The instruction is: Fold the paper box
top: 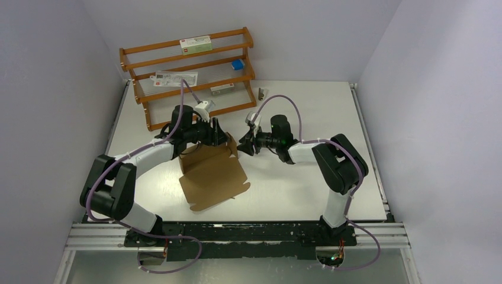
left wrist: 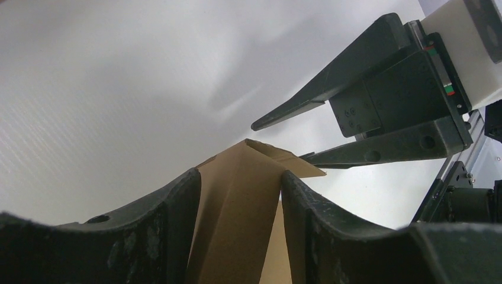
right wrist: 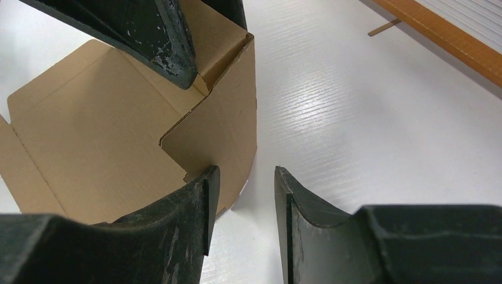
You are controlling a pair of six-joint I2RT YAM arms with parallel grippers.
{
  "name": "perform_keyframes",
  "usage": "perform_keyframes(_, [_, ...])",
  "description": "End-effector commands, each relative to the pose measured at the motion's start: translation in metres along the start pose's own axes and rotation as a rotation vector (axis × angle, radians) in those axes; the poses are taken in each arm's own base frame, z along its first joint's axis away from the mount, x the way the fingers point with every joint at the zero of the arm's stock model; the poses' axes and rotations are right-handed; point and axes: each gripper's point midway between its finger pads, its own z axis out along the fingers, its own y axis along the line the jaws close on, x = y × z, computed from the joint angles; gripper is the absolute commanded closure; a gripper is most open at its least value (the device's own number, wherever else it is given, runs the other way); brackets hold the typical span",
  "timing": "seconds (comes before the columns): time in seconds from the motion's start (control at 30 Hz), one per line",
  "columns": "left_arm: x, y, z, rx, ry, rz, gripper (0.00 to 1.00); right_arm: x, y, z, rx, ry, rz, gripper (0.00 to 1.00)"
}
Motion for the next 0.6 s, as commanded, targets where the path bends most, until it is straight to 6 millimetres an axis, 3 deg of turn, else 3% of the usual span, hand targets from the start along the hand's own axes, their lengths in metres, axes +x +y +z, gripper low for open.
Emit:
perform_keyframes(0.0, [0.009,0.005,-0.004,-0.023,0.022,-0.001,0.45,-0.010,0.031,0.002,-0.121,-0.011,0.002,0.55])
perform_keyframes(0.57, [0.018,0.004,-0.018,-0.044,-0.003,0.009,0.46,-0.035,0.002,0.014,-0.004,-0.008,0.120,0.56])
